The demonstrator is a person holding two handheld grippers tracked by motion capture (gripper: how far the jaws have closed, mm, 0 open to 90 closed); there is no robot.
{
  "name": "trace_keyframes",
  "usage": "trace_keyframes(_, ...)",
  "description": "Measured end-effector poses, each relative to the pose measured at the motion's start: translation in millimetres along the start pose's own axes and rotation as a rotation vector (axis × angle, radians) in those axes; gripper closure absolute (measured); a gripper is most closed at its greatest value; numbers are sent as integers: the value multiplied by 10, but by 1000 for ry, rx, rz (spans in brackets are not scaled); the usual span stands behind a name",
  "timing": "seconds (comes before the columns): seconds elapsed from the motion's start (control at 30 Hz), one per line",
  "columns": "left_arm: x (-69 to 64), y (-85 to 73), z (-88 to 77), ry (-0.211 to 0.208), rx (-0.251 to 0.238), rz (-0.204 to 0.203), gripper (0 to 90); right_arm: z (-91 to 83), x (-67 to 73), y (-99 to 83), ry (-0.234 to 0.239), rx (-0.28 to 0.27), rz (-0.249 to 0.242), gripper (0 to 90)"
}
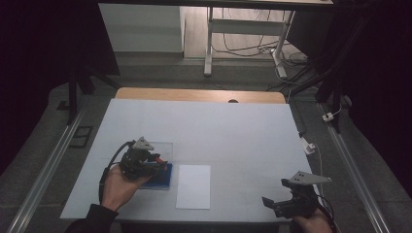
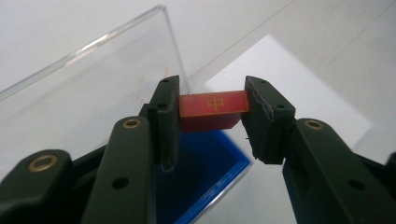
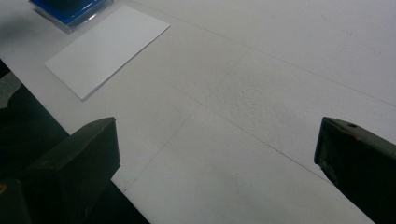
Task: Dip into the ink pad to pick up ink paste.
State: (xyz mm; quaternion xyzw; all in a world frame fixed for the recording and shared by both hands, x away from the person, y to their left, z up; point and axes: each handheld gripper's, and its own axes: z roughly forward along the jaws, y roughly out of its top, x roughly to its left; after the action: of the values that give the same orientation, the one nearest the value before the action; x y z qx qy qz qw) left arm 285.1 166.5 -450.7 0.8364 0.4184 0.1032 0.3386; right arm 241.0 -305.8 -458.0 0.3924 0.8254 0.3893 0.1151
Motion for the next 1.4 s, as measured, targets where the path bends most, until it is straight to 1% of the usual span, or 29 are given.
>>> trace_keyframes(0.03, -1, -23, -8, 26, 12, 9, 580, 0, 3, 1, -3, -4, -3, 2)
trace_keyframes(0.07, -1, -23, -8, 26, 12, 9, 580, 0, 3, 1, -3, -4, -3, 2)
trace_keyframes(0.1, 6, -37, -13, 39, 14, 4, 580, 8, 7, 1, 1, -1, -5, 2)
trace_keyframes(0.17, 42, -66, -11, 47, 27, -8, 581, 6, 11, 3, 0, -1, -8, 2)
trace_keyframes(0.2, 80, -100, 16, 57, 38, -25, 581, 5, 11, 3, 0, -1, -6, 2)
trace_keyframes(0.23, 80, -100, 16, 57, 38, -25, 581, 5, 11, 3, 0, -1, -6, 2)
trace_keyframes(0.33, 141, -155, 77, 67, 67, -48, 581, 6, 12, 2, 0, -1, -10, 3)
trace_keyframes(0.43, 158, -176, 114, 67, 79, -57, 581, 7, 14, 3, 0, 1, -12, 2)
trace_keyframes(0.53, 153, -185, 139, 74, 83, -55, 581, 7, 14, 3, 0, 1, -12, 2)
trace_keyframes(0.67, 169, -204, 205, 75, 101, -64, 581, 8, 17, 2, -3, 0, -14, 2)
trace_keyframes(0.87, 167, -209, 242, 83, 114, -62, 581, 8, 17, 2, -3, 0, -15, 2)
trace_keyframes(0.93, 159, -214, 279, 95, 137, -57, 581, 8, 17, 2, -3, 0, -15, 2)
trace_keyframes(1.07, 160, -214, 288, 98, 136, -61, 582, 9, 18, 2, -2, 0, -19, 2)
trace_keyframes(1.2, 173, -221, 295, 91, 134, -70, 584, 10, 18, 1, -3, 0, -21, 2)
trace_keyframes(1.3, 168, -223, 300, 94, 134, -67, 586, 12, 18, 1, -3, 1, -22, 2)
trace_keyframes(1.4, 144, -228, 309, 108, 132, -54, 587, 9, 19, 2, -6, 6, -24, 2)
